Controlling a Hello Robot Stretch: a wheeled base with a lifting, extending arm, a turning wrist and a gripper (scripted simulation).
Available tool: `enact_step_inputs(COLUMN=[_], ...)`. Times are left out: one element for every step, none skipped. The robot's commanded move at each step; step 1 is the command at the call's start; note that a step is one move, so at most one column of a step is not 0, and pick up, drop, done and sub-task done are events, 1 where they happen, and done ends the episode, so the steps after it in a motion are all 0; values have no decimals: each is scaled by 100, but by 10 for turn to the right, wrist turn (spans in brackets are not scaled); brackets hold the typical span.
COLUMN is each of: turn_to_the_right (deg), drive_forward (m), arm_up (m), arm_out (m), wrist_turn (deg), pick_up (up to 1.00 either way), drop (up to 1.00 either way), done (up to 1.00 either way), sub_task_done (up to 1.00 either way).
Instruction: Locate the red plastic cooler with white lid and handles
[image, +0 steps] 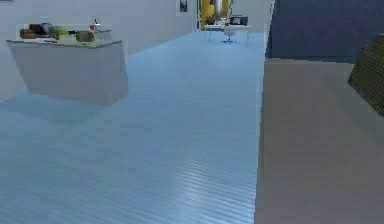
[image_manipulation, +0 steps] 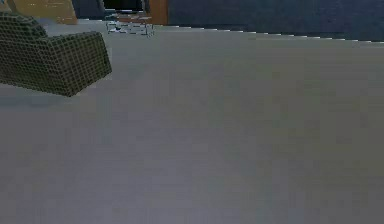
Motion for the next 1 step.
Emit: enact_step_inputs(turn_to_the_right=[-30], drive_forward=[0], arm_up=[0], arm_out=[0], wrist_turn=[0], pick_up=[0], drop=[0], done=[0], sub_task_done=[0])
